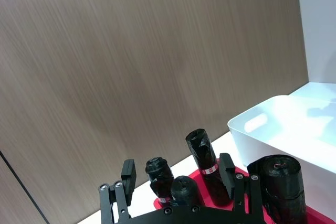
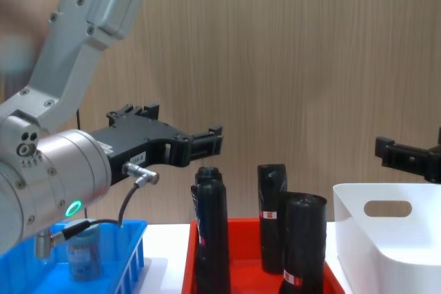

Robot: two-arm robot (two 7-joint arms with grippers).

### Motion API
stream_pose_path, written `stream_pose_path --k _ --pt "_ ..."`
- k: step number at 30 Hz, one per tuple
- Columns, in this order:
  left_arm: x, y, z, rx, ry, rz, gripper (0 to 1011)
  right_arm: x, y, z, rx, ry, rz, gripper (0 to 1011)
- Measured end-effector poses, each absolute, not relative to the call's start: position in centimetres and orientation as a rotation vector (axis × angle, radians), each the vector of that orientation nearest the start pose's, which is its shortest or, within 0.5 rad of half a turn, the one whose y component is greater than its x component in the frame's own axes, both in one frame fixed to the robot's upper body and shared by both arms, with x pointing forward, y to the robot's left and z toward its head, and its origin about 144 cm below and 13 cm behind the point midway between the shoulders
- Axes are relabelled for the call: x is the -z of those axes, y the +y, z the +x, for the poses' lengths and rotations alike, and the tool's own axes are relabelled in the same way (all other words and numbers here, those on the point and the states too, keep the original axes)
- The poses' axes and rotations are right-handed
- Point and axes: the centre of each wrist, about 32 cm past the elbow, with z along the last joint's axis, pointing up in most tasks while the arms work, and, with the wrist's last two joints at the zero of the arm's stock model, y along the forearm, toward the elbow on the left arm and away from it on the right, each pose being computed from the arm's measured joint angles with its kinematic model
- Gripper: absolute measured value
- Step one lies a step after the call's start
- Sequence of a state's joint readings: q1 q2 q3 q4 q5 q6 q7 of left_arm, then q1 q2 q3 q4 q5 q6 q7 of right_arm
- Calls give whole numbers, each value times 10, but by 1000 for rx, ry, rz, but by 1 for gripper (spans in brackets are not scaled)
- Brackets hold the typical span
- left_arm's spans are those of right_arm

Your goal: Pick the cotton swabs from the blue box and place them into the white box.

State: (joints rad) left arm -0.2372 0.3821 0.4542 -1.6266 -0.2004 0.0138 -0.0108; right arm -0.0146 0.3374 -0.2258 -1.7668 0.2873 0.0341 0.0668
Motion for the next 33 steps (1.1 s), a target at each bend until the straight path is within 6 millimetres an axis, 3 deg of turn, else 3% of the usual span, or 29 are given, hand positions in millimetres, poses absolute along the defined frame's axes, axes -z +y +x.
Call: stream_pose_path --k 33 --pt "-1204 198 492 -1124 -268 61 1004 -1189 -237 443 1229 -75 26 1002"
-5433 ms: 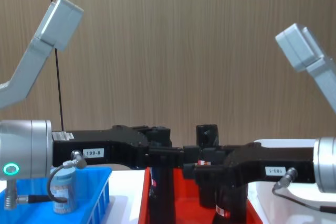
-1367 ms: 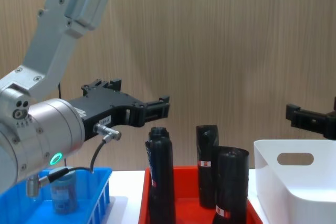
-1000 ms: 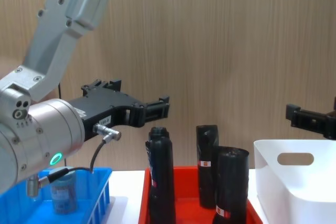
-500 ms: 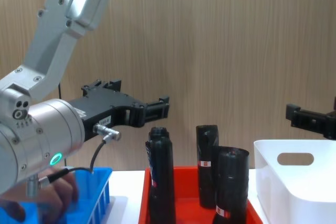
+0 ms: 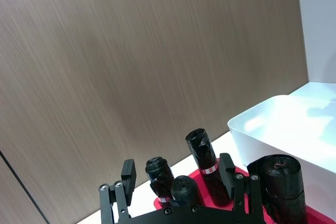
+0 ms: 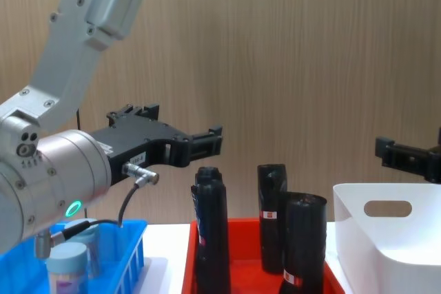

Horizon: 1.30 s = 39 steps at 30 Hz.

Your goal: Pick the cotton swabs from the blue box and place them into the white box.

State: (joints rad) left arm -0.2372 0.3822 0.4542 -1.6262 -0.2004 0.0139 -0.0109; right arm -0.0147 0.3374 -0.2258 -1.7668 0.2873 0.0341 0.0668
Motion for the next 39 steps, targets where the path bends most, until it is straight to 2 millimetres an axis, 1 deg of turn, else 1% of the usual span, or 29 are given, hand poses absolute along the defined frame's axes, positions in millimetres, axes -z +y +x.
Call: stream_pose_path --k 39 --pt "-1204 198 492 -1124 -268 61 1004 -1189 -237 443 1230 -75 26 1002"
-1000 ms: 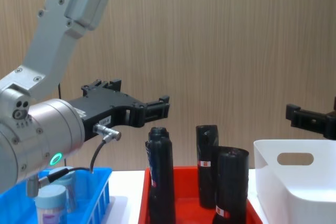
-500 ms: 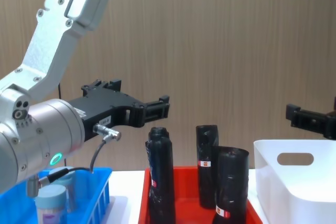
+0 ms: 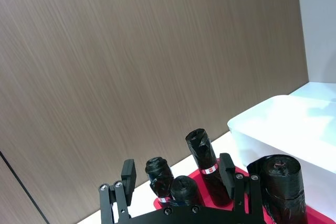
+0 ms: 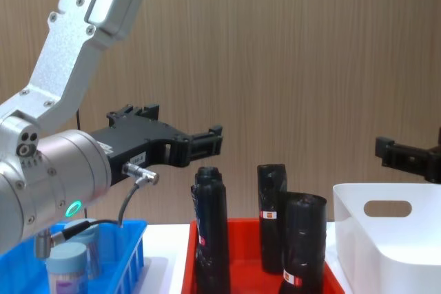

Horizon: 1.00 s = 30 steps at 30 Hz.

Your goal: Pick the cotton swabs from the blue box and place them into the white box.

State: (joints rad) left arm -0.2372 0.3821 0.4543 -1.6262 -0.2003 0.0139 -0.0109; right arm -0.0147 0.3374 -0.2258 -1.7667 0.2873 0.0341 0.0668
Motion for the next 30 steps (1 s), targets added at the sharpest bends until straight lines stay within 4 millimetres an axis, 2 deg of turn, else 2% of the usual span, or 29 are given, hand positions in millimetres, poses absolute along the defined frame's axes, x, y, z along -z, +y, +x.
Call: stream_pose_path --k 30 --pt "-1204 198 492 -1124 -268 61 1004 -1189 -237 443 1230 -75 26 1002"
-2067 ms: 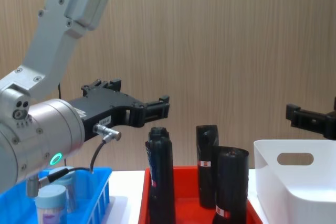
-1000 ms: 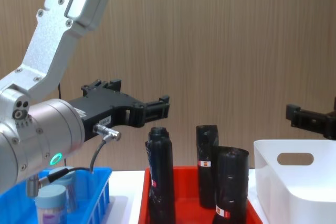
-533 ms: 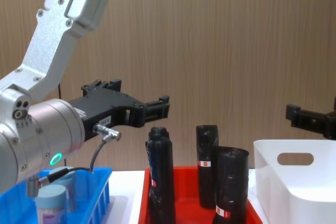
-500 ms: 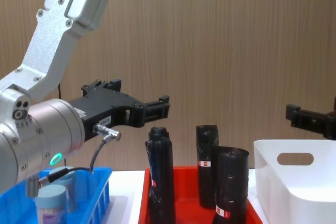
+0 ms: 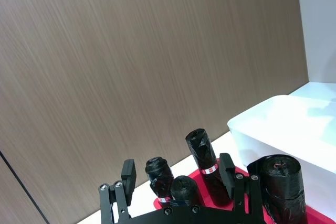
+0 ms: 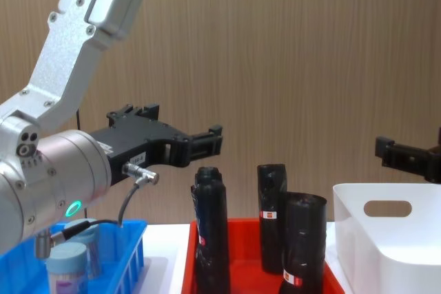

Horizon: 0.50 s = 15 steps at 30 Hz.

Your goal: Pick the cotton swabs from the blue box and place them into the white box.

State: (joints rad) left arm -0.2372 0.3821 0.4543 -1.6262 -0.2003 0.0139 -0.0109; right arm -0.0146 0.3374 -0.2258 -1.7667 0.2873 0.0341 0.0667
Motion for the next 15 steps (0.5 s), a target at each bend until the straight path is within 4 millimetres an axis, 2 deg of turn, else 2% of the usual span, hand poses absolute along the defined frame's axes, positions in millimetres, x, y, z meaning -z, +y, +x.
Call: stream_pose_path --k 15 --pt "-1204 198 492 -1124 -268 61 1004 -1189 -237 443 1230 -75 26 1002"
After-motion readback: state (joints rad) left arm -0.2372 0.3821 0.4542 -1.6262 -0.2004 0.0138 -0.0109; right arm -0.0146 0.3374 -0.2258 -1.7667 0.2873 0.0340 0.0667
